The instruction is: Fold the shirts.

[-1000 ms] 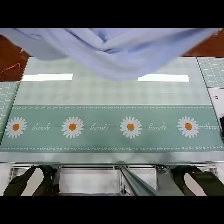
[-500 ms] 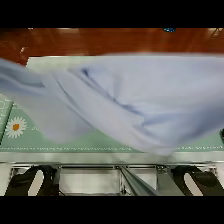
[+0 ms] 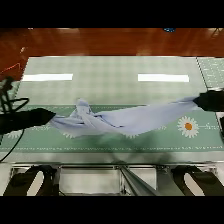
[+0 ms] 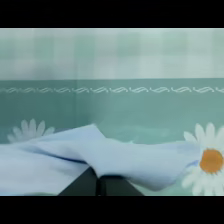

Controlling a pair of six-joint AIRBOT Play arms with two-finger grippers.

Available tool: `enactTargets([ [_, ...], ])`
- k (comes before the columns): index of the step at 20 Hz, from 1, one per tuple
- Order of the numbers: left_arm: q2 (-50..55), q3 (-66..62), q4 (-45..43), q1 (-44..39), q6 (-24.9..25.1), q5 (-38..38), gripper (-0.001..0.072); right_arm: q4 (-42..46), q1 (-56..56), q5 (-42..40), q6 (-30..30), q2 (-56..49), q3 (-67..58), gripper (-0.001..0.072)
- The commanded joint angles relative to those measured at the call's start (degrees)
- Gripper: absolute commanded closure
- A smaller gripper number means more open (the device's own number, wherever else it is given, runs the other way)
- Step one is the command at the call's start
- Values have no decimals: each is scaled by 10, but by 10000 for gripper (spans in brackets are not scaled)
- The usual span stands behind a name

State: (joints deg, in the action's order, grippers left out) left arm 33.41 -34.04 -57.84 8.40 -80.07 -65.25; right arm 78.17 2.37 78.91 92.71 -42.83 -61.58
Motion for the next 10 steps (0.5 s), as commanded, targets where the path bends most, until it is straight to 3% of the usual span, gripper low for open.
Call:
enactTargets([
  [1,96,68,19,-3,-1,142,685,-33,0,-139,-5,-138,18,687],
  [4,219,49,99,-3,50,222,685,-87,0,-181,-17,-290,-60,687],
  [7,333,-2,155,-4,76,232,685,-145,0,-214,-12,-407,-137,687],
  [8,363,-22,159,-6,76,232,685,-164,0,-232,-6,-435,-156,655],
  [9,386,-40,159,-6,76,226,685,-180,0,-248,9,-455,-172,447],
  [10,401,-54,159,-6,76,217,685,-192,3,-254,13,-468,-186,303],
])
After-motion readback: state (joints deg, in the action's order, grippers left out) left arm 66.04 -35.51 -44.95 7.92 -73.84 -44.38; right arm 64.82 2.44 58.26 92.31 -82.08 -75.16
